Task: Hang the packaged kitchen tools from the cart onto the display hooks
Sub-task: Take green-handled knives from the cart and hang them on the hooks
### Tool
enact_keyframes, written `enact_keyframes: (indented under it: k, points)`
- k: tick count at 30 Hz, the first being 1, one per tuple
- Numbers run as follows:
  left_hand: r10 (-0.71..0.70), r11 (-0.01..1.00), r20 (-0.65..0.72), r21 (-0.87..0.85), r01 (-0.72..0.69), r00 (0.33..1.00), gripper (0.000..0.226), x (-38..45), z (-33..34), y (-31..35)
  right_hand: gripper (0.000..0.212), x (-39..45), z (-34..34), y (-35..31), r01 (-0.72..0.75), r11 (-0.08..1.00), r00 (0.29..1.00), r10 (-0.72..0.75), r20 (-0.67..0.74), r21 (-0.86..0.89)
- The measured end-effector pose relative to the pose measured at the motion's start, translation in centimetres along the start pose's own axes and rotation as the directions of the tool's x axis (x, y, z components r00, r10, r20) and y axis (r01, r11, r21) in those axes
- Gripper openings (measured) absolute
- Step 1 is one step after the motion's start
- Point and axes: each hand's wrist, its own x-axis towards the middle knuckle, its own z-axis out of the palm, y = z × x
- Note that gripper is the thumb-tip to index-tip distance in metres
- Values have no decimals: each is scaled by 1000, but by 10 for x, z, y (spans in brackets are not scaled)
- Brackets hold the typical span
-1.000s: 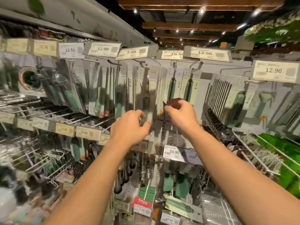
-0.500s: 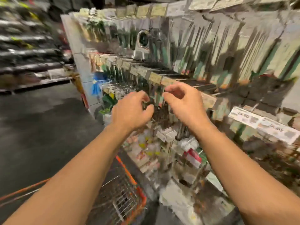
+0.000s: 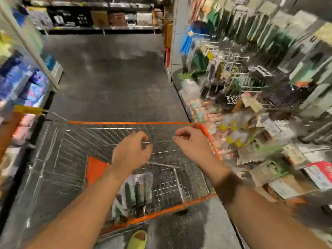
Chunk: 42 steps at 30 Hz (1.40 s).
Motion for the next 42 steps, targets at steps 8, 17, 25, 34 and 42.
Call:
enact_keyframes:
  k: [8, 17, 25, 34, 42]
  points:
    - [-338, 922, 287, -89, 377, 896, 37, 20, 99, -181, 21, 42, 201, 81, -301, 930, 859, 361, 364, -212]
    - [-706, 429, 545, -181, 885, 454, 32, 0, 251, -299, 36, 49, 335, 209, -559, 680, 608, 725, 322, -475]
    - [-877, 233, 345, -301, 925, 333, 144, -1, 317, -300, 79, 55, 393, 244, -664, 565, 593, 797, 115, -489]
    - [-874, -7, 416, -527, 850, 251, 101, -5, 315, -298, 59, 46, 406, 253, -759, 598, 594, 798, 101, -258]
    - [-820, 32, 434, -617, 786, 374, 70, -2, 304, -293, 48, 45, 392, 267, -727, 671, 658, 742, 130, -145]
